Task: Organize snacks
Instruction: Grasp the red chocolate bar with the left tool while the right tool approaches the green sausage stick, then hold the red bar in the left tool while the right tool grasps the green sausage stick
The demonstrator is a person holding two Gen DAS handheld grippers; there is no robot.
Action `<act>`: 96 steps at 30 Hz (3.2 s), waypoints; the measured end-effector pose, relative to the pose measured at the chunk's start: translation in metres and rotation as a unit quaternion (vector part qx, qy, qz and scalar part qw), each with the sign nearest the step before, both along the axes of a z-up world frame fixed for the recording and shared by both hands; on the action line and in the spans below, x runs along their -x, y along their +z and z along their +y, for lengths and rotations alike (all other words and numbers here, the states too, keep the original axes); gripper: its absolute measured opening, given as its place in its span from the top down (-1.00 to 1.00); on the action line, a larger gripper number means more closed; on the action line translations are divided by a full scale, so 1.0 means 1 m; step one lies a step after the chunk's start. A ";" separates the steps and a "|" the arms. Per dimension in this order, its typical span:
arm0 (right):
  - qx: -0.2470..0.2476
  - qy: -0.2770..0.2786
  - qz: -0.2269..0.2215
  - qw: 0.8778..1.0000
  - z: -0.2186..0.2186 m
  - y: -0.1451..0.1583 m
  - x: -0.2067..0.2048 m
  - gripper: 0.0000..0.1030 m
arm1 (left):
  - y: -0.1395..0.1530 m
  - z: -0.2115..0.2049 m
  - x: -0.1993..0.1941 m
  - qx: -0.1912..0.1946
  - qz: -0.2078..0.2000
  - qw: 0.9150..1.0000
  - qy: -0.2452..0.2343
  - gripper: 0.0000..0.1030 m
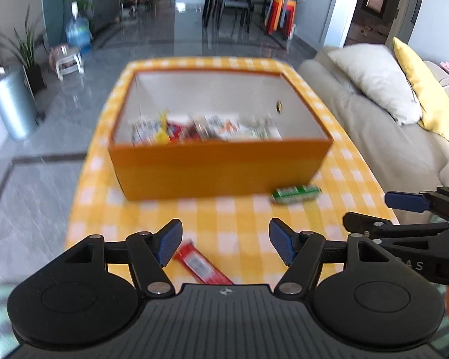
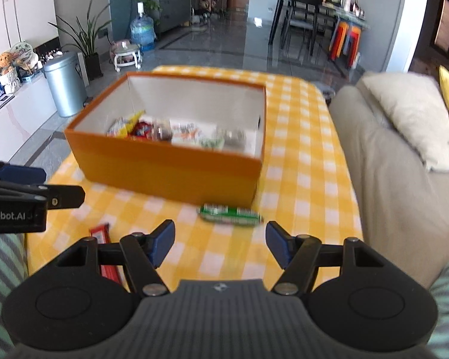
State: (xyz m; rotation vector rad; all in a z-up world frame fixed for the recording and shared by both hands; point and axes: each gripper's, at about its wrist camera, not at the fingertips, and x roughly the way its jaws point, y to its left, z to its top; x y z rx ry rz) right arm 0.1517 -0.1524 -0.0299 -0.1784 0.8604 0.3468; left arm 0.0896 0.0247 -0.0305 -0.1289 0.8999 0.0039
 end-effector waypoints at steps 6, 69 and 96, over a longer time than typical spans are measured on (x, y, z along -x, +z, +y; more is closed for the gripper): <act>0.008 0.001 0.044 0.999 -0.006 -0.024 0.009 -0.26 | -0.022 -0.001 0.009 0.025 0.045 0.998 0.021 -0.52; 0.088 0.166 0.008 0.982 0.013 -0.109 -0.104 -0.53 | -0.098 -0.006 -0.096 -0.009 0.171 0.985 0.008 0.44; -0.004 0.139 0.076 0.987 0.027 -0.103 -0.057 0.62 | -0.096 0.002 -0.091 0.023 0.155 0.987 0.022 0.44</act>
